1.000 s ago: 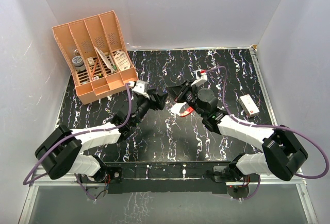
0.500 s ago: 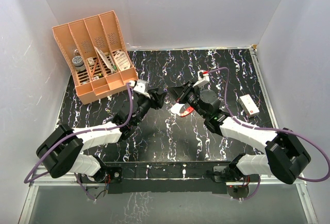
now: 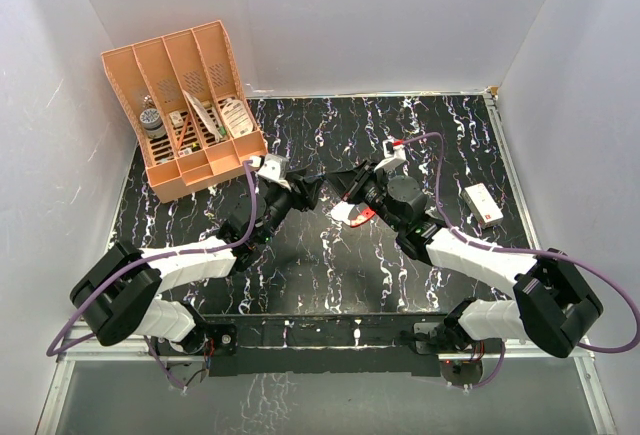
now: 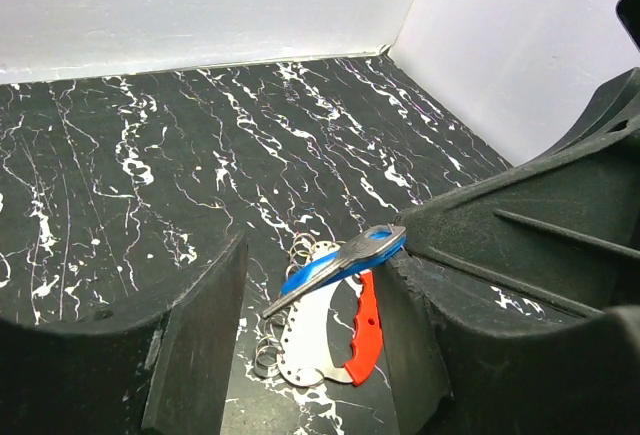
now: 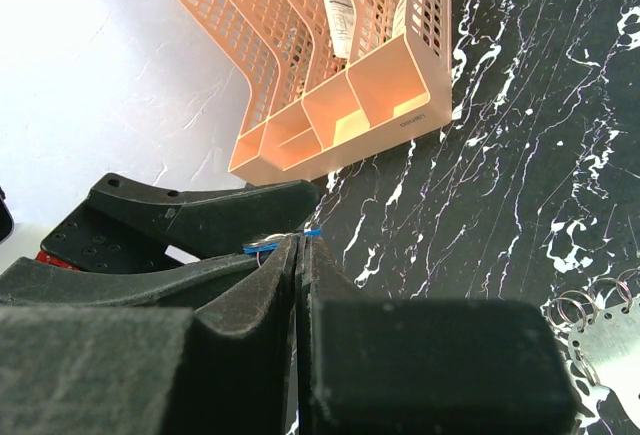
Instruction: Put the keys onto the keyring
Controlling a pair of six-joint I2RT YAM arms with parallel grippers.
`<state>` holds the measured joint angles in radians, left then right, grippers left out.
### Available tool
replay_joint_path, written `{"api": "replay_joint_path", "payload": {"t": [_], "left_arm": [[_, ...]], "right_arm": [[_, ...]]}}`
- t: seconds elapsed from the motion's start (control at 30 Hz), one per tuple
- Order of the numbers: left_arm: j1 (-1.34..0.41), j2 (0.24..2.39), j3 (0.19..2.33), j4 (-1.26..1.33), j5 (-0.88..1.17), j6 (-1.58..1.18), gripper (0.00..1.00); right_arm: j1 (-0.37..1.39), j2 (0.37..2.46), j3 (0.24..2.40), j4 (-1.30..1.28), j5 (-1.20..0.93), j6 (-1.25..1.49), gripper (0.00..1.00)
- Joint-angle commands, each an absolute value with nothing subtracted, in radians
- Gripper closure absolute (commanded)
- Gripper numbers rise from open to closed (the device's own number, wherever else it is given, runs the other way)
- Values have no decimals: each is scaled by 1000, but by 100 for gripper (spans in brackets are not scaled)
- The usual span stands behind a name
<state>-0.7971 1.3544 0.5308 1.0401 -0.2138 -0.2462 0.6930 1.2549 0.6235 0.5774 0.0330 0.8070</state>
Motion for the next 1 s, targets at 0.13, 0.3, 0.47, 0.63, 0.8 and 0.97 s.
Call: {"api": "replay_joint_path", "payload": {"t": [0.13, 0.3, 0.47, 0.63, 0.8, 0.97], "left_arm": [[-801, 1352, 560, 1067, -178, -246, 45], [-801, 1346, 550, 1058, -176, -250, 44], [-801, 1339, 548, 1055, -174, -251, 43], [-801, 1339, 552, 1057, -170, -251, 43], [-801, 1338, 552, 1063, -154, -245, 62], [-801, 1327, 554, 1027, -147, -217, 80]], "right_arm": [[696, 1211, 625, 609, 37, 796, 100], [696, 1192, 626, 599, 51, 779, 100], [696, 1177, 639, 569, 66, 748, 100], [696, 1178, 652, 551, 65, 730, 100], [696, 1184, 660, 540, 57, 715, 100], [696, 1179, 708, 471, 66, 628, 100]]}}
